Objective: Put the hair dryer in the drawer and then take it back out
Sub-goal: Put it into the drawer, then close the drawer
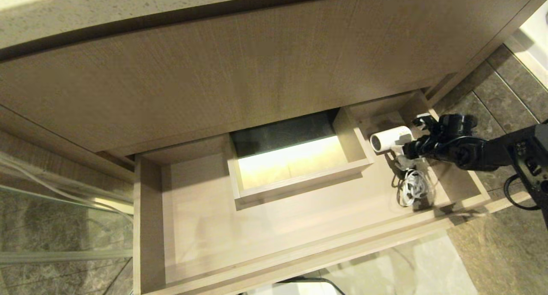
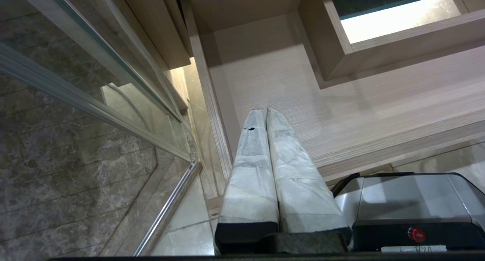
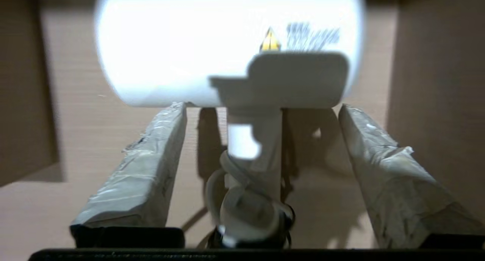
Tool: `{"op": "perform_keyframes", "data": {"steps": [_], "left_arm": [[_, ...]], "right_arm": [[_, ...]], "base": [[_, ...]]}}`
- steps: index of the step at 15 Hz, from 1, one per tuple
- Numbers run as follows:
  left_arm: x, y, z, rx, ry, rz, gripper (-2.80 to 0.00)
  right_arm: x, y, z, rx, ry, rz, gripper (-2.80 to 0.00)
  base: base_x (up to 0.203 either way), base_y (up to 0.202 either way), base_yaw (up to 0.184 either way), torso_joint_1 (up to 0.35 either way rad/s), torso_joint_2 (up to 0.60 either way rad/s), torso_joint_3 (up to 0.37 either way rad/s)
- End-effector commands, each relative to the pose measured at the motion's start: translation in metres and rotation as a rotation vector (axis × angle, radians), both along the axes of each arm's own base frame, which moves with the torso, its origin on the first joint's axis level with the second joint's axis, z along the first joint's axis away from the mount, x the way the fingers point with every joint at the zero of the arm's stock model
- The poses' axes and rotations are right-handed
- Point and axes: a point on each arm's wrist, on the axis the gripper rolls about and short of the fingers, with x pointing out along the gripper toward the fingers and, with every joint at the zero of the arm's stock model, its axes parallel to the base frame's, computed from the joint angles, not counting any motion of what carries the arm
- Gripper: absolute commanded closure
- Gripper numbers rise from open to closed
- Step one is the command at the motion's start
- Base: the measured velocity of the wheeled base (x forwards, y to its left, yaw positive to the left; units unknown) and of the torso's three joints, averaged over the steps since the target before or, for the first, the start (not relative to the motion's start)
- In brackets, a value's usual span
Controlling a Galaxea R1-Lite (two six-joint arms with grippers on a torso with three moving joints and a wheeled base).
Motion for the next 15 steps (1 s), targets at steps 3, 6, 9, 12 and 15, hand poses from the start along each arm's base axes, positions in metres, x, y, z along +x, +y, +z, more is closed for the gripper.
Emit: {"op": "perform_keyframes", "data": {"steps": [3,6,9,12,15], "left_arm": [[0.000,0.000,0.000,0.000,0.000,0.000,0.00],[0.000,0.000,0.000,0.000,0.000,0.001,0.00],[0.000,0.000,0.000,0.000,0.000,0.002,0.00],[0.000,0.000,0.000,0.000,0.000,0.001,0.00],[0.000,0.000,0.000,0.000,0.000,0.000,0.00]], "right_arm": [[-0.058,0.007,0.108,-0.008,-0.059,0.005,-2.80],[-0.130,0.023,0.154,0.000,-0.023,0.010,0.00],[-0.216,0.041,0.167,0.004,0.049,0.014,0.00],[-0.290,0.055,0.137,0.013,0.294,-0.023,0.00],[-0.310,0.055,0.089,0.001,0.551,-0.101,0.00]], "base": [[0.000,0.000,0.000,0.000,0.00,0.000],[0.000,0.000,0.000,0.000,0.00,0.000],[0.000,0.000,0.000,0.000,0.00,0.000],[0.000,0.000,0.000,0.000,0.00,0.000],[0.000,0.000,0.000,0.000,0.00,0.000]]}}
